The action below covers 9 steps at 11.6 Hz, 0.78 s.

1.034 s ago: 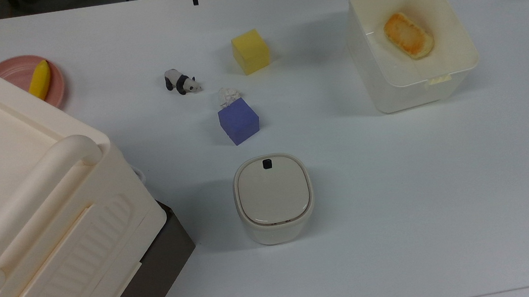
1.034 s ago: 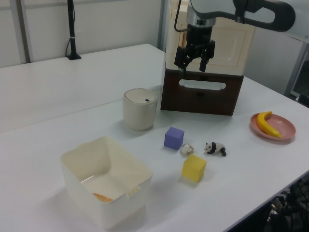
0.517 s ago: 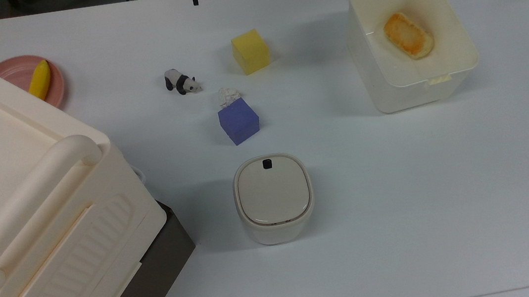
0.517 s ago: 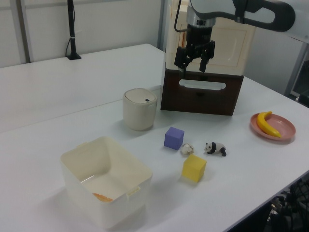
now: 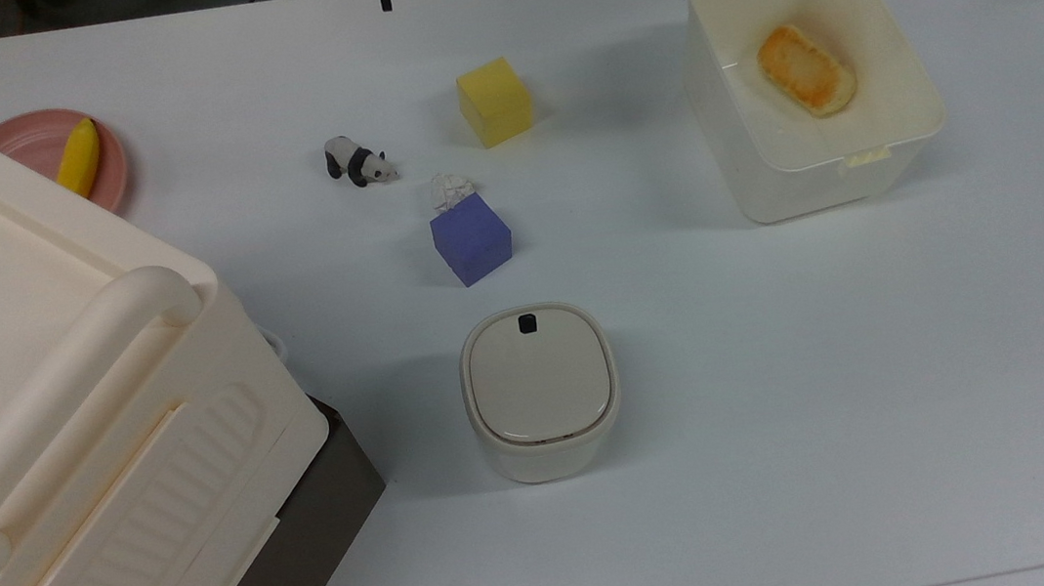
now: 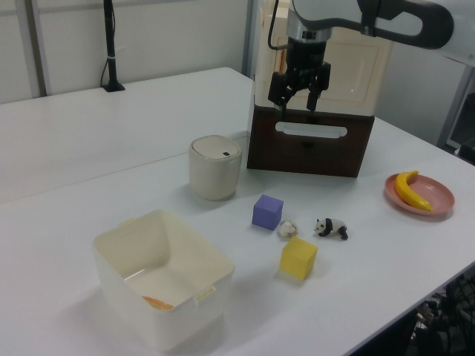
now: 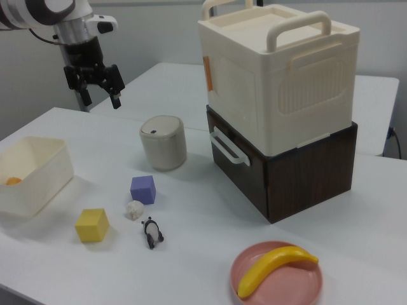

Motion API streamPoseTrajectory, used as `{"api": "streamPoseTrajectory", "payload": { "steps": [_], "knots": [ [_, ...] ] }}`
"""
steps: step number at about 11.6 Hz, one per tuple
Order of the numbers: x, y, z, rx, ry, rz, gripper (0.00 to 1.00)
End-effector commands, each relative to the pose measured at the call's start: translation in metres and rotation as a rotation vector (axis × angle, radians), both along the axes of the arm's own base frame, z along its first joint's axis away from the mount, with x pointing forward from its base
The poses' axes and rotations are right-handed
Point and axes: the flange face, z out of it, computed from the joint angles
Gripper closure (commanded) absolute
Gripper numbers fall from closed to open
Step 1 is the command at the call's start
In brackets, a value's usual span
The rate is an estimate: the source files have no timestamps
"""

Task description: Open the trash can

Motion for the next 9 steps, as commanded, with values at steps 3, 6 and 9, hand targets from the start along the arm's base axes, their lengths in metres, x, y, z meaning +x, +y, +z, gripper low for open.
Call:
{"api": "streamPoseTrajectory", "payload": {
  "steps": [3, 6, 9],
  "knots": [
    [-0.0016, 0.0031, -0.004, 0.02, -0.007, 0.02, 0.0],
    [0.0005, 0.0053, -0.0095, 0.02, 0.004, 0.022, 0.0],
    [-0.0005, 0.0051, -0.0084, 0.02, 0.006, 0.015, 0.0]
  ]
}}
